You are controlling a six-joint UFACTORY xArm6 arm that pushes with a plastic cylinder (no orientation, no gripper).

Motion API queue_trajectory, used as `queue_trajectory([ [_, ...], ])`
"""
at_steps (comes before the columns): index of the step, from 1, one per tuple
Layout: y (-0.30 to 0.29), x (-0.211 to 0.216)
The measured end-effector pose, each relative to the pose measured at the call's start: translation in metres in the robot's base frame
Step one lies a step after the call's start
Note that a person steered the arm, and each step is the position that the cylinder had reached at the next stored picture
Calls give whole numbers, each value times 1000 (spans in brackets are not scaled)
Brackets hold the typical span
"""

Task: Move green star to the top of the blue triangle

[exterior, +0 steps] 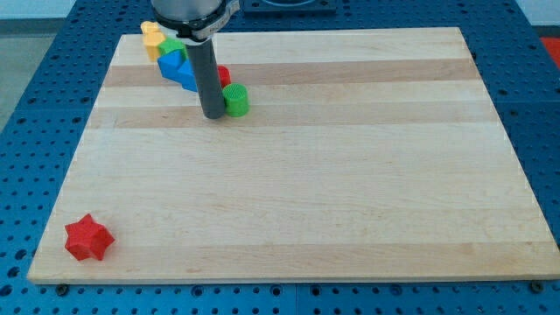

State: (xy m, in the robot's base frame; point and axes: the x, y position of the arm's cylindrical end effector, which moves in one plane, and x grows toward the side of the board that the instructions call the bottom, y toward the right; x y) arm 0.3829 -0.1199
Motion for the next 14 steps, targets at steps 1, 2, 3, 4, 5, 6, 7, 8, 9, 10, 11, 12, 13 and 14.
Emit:
queue_trajectory([
  [1,0,36],
  [2,108,57],
  [3,170,-1],
  [4,183,-100],
  [5,132,-133],
  [6,63,-161],
  [7,14,-192],
  [8,-15,-190],
  [9,-61,-191],
  [10,-87,-188],
  [11,-87,-173],
  [12,-83,-149],
  [13,-62,-132],
  [14,-59,-131],
])
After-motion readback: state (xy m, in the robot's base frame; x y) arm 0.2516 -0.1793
